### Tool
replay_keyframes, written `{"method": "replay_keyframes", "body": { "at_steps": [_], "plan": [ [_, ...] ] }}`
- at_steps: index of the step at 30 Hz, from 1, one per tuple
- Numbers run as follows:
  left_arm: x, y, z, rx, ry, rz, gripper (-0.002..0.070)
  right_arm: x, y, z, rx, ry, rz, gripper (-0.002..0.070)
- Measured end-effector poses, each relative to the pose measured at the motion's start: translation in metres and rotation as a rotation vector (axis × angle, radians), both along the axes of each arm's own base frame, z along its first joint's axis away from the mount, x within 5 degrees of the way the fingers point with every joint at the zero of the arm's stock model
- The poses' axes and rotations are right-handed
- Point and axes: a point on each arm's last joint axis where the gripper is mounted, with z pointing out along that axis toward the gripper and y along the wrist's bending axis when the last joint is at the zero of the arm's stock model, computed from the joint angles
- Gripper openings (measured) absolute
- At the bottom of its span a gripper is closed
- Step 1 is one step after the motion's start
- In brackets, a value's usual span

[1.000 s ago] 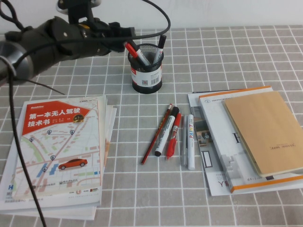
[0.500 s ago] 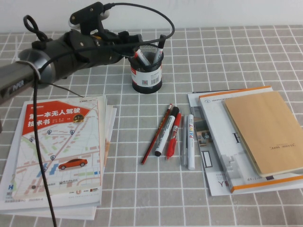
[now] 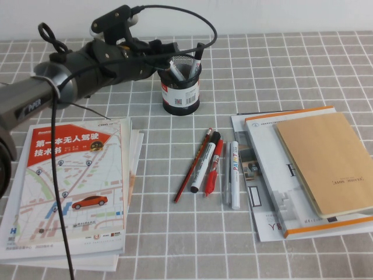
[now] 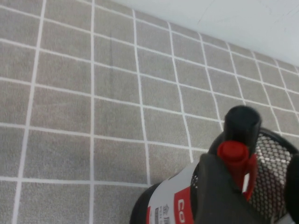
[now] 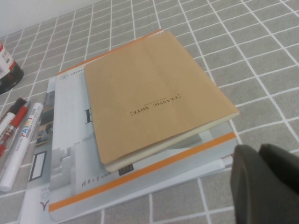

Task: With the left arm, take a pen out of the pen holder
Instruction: 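Take a marker out of the pen holder and lay it on the table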

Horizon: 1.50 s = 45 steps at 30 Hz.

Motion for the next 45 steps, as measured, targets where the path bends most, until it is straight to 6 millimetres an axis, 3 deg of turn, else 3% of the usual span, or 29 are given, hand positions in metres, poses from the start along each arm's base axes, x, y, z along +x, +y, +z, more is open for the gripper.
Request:
{"method": "replay_keyframes", "body": {
  "at_steps": [9, 25, 28, 35, 45],
  "plan": [
    [0.002, -0.001, -0.005, -0.016, 0.010, 0.013, 0.0027, 0.000, 0.000, 0.000, 0.000, 0.000, 0.000, -0.0013],
    [0.006, -0.003, 0.005, 0.019, -0.049, -0.015, 0.0000, 0.000, 0.000, 0.000, 0.000, 0.000, 0.000, -0.0013],
    [0.006, -0.003, 0.005, 0.059, -0.071, -0.039, 0.0039, 0.000, 0.000, 0.000, 0.000, 0.000, 0.000, -0.0013],
    [0.006, -0.003, 0.005, 0.074, -0.076, -0.050, 0.0291, 0.000, 0.000, 0.000, 0.000, 0.000, 0.000, -0.0013],
    [0.007, -0.005, -0.006, 0.063, -0.044, -0.049, 0.0334, 0.000, 0.000, 0.000, 0.000, 0.000, 0.000, -0.0013]
  ]
}}
